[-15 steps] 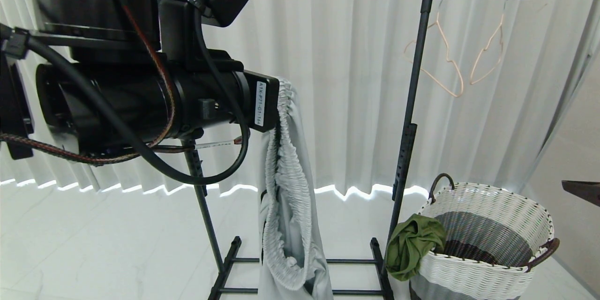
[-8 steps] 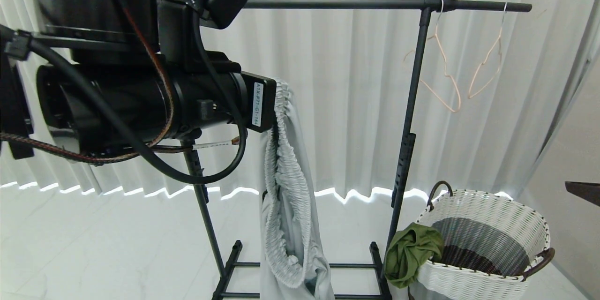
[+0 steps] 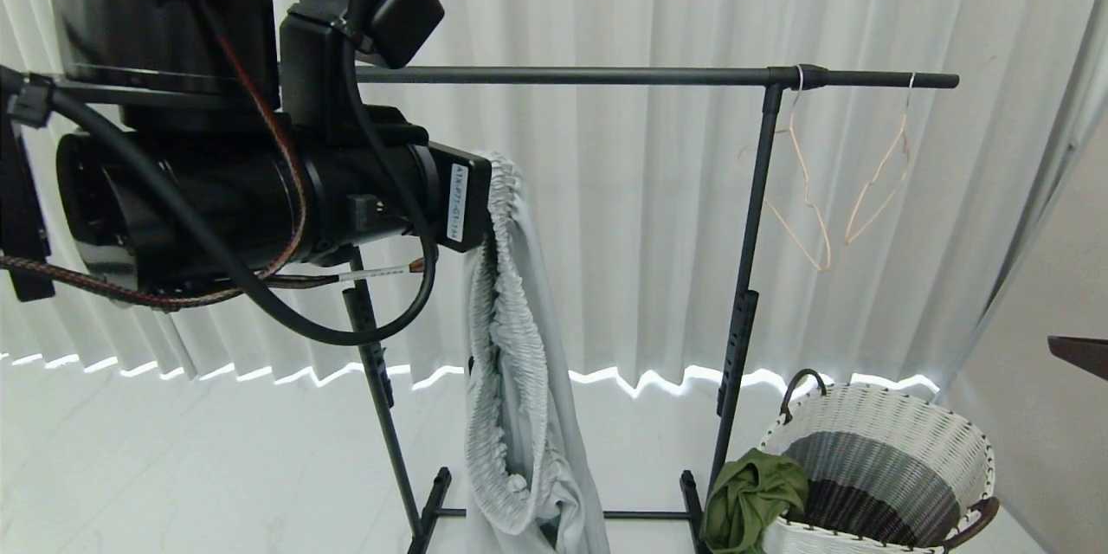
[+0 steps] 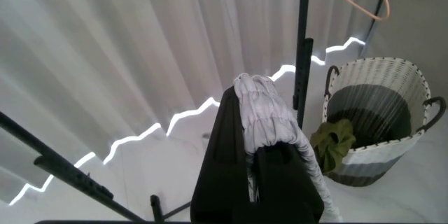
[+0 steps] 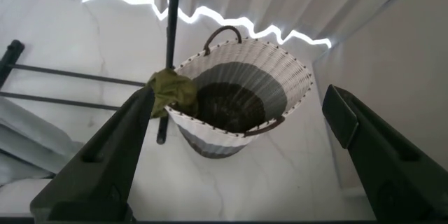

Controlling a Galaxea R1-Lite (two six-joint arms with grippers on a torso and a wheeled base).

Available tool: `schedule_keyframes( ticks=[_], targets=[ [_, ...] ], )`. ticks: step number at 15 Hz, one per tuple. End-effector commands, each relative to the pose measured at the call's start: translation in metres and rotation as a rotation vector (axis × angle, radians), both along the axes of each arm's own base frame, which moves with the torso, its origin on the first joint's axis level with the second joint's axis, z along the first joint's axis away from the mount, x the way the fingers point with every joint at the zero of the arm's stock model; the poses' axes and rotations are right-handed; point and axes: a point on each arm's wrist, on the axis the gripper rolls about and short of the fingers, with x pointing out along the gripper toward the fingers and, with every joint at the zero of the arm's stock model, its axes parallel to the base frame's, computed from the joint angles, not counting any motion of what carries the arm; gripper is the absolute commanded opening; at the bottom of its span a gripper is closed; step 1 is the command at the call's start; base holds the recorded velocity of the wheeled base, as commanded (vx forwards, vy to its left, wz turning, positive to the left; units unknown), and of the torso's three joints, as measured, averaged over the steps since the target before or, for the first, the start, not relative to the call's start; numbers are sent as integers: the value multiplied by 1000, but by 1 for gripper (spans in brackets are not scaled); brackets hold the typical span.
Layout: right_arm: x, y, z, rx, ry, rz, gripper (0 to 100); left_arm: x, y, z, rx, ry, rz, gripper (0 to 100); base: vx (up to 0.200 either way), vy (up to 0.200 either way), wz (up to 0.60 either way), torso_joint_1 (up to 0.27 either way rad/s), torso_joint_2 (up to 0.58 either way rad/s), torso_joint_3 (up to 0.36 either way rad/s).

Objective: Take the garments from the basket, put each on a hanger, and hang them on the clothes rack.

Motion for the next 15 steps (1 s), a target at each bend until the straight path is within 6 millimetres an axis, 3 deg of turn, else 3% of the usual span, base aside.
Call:
schedule_keyframes(
  ticks=[1,9,12,15],
  targets=[
    [1,0,-2,-2,8,-2,100,-4,7,-2,2,3,11,0,0,0,0,198,-486,-281],
    [18,-6,-13,14,-3,-85,100,-3,16,-1,-15,-28,53,0,0,0,0,218,-500,-281],
    [22,-11,-17,9,-16,-123,100,-3,17,-3,-14,-30,87,0,0,0,0,102,-227,-119],
    [23,-12,-17,10,-18,-131,100,-3,15,-5,-10,-25,83,0,200,0,0,18,-41,-19]
  ],
)
